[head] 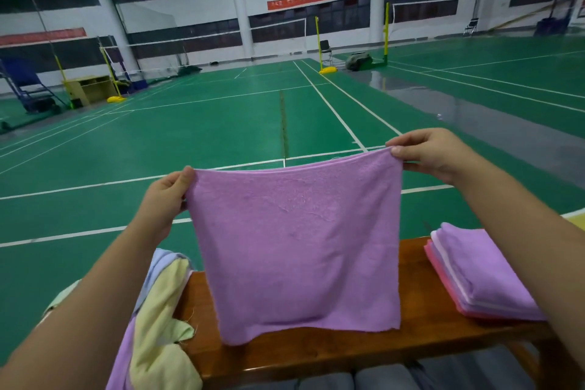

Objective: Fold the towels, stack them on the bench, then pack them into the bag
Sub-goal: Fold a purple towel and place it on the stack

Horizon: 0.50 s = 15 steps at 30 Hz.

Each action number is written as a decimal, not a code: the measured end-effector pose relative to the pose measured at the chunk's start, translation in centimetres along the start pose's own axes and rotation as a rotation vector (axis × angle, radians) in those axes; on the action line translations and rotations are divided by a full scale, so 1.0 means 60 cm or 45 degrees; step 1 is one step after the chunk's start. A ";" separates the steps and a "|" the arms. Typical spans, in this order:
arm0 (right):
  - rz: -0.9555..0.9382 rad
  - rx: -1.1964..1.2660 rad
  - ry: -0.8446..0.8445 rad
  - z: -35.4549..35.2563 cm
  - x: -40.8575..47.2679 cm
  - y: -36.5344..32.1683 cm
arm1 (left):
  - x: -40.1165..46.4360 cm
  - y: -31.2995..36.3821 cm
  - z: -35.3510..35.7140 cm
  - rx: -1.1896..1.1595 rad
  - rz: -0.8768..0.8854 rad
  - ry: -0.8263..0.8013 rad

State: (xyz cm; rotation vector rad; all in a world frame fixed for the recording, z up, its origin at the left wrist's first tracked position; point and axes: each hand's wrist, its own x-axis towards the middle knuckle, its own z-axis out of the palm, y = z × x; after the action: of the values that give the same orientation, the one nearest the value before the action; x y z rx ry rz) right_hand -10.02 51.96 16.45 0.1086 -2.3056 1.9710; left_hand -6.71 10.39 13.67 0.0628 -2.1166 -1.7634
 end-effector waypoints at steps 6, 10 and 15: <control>-0.284 0.185 0.082 -0.002 0.005 -0.027 | 0.028 0.031 0.000 -0.326 0.057 0.065; -0.357 0.339 0.014 -0.015 -0.046 -0.015 | -0.013 0.027 -0.011 -0.440 0.087 -0.066; -0.138 0.433 -0.045 -0.007 -0.119 0.130 | -0.119 -0.083 -0.013 -0.409 -0.133 -0.197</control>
State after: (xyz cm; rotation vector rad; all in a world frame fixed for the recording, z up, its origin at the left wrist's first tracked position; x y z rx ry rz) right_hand -3.86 53.47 7.95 0.2910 -1.9154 2.2978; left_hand -0.89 10.58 7.16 -0.0520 -1.9322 -2.2130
